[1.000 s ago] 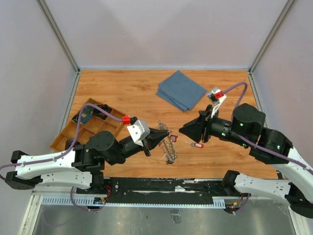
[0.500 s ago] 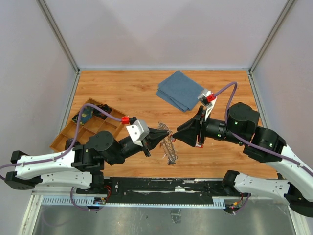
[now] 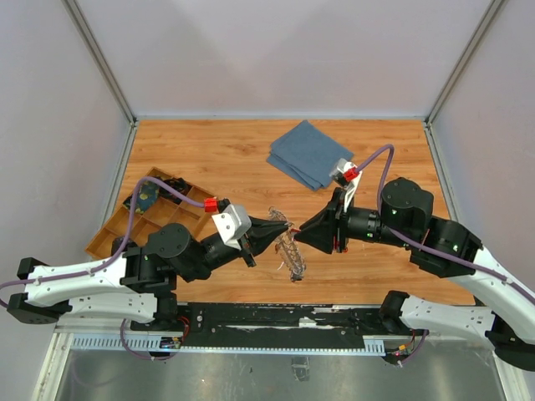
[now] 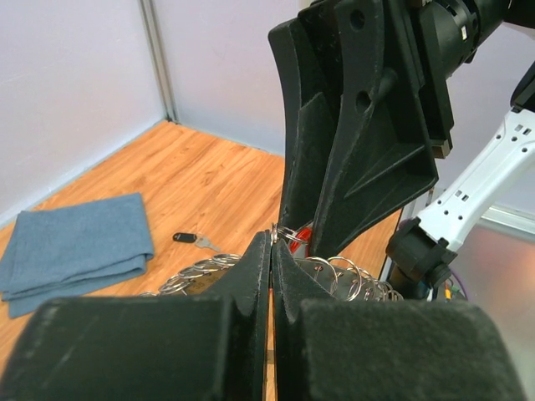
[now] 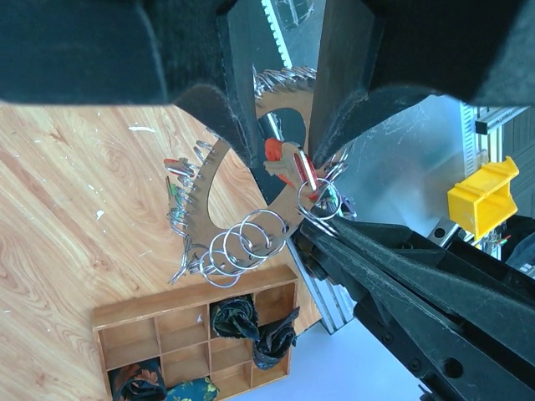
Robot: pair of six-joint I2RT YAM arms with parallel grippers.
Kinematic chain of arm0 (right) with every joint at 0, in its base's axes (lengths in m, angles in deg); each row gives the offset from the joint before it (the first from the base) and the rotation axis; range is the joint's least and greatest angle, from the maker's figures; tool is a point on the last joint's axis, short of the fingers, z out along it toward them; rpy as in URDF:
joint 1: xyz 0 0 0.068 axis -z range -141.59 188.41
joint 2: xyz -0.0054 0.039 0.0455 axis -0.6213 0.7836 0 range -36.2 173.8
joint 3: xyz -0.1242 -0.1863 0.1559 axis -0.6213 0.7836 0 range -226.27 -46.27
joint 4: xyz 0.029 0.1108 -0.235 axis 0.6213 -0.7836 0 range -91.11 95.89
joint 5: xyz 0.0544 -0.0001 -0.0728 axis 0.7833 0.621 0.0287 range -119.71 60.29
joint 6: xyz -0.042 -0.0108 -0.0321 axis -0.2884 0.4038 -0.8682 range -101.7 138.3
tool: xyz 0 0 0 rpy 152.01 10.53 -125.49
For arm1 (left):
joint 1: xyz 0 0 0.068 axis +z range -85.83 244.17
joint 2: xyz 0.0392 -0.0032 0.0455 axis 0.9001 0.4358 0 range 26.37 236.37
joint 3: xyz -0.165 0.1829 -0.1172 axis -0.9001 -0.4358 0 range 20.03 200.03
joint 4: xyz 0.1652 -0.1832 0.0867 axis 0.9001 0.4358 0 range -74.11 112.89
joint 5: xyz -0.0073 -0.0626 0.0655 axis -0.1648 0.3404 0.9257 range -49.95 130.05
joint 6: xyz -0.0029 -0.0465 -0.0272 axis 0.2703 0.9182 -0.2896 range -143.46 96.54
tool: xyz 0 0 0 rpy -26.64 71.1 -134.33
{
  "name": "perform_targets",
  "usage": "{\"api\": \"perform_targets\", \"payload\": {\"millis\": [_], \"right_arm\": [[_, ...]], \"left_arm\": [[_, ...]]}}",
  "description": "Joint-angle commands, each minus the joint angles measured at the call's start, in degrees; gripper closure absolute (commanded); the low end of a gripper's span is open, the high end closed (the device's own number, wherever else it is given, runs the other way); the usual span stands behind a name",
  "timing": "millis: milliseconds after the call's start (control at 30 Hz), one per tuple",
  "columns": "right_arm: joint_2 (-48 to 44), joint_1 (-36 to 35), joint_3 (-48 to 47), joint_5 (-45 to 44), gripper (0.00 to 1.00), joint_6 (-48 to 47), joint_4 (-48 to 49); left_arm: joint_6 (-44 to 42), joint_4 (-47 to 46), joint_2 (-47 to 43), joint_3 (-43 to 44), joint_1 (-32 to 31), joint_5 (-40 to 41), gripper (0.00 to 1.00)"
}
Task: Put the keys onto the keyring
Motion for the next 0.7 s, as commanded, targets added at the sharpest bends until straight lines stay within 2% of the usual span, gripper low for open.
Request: {"api": "perform_targets", "payload": {"millis": [0,167,433,667], "right_arm": [[-0.37,0.17,1.41,1.47,0.69,-0.49,2.95],[-0.57,0.17,1.85,2.93,0.76,-0.56,5.15],[-2.88,0.17,2.46,3.97,0.96,-2.05,7.97],[-2.63,0.17,-0.12,0.91,0.99,-4.99,1.97]], "left_arm": [[-0.31,-4.62,-1.15,0.03,-0.42,-0.53,1.00],[-0.19,-4.41,-1.21,-0.01,-0.42,-0.70,1.00],[-0.09,-4.62,-1.37,-0.32,-0.42,-0.89,0.99],[0.07,-4.62,-1.59,-0.32,-0.42,-1.06,1.00]]}}
